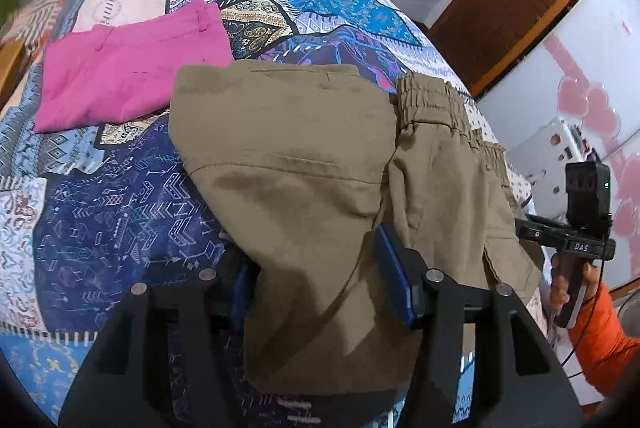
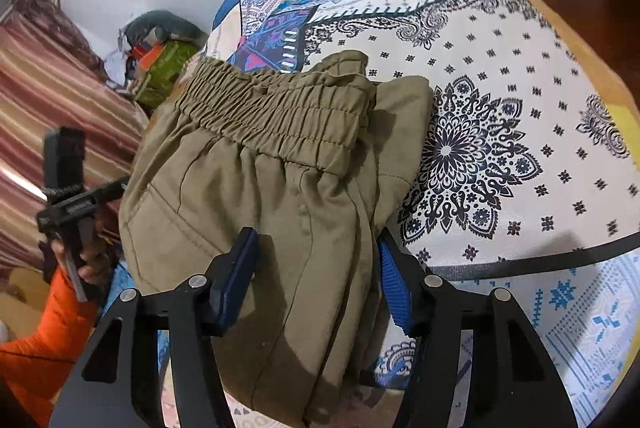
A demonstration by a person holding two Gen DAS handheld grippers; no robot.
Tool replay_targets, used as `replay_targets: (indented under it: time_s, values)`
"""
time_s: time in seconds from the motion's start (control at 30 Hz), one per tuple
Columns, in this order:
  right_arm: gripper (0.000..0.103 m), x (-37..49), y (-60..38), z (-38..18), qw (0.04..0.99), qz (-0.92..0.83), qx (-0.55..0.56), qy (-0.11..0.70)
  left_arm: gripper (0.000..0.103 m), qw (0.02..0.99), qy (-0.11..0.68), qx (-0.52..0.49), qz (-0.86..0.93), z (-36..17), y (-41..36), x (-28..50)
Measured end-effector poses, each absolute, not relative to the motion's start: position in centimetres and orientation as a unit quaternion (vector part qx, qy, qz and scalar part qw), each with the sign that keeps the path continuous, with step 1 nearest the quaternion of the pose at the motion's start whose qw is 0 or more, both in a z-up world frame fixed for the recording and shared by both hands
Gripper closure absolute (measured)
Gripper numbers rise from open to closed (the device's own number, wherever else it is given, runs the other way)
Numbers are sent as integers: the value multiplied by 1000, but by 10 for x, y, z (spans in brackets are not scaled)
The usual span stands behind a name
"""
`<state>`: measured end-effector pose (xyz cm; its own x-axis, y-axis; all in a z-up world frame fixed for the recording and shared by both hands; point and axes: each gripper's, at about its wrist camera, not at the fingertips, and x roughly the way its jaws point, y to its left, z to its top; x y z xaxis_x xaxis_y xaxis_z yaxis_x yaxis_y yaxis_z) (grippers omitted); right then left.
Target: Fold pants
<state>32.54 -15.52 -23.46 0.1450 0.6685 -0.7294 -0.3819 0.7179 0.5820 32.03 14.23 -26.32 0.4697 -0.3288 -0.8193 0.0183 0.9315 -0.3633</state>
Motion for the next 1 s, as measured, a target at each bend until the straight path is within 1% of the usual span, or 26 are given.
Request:
replay_targets:
  time_s: [0.03,0.07,0.1,0.13,0.17,0.2,0.23,0.27,0.3,0.4,0.6,1.0]
  values:
    - [48,327,-154,-235,747,351,130,549,47,845,503,-151,-102,-263,141,321]
    - [51,329,-153,-235,752,346,126,546,49,847,502,-144,-99,-262,139,321]
    - [57,330,-151,-234,759,339,120,543,57,850,500,-133,-95,-261,136,321]
    - [59,331,-150,-233,765,333,114,539,65,853,501,-117,-88,-260,132,321]
    - [66,331,-150,-232,768,332,110,536,69,856,501,-102,-81,-259,130,321]
    - [72,332,-148,-230,772,331,105,532,76,858,500,-87,-71,-257,126,320]
    - [75,333,-144,-227,777,329,98,527,82,860,500,-81,-68,-256,127,320]
    - [82,333,-143,-222,785,325,89,520,86,862,498,-73,-62,-255,126,319]
    - [84,333,-140,-219,791,322,81,514,91,864,496,-63,-54,-252,126,318]
    - [89,332,-134,-207,805,318,54,498,97,875,480,-46,-47,-240,124,312]
    - [93,329,-128,-178,825,326,14,461,100,893,449,-11,-39,-211,113,304]
    - [94,322,-98,-119,842,360,-21,401,100,915,404,7,-21,-157,115,287]
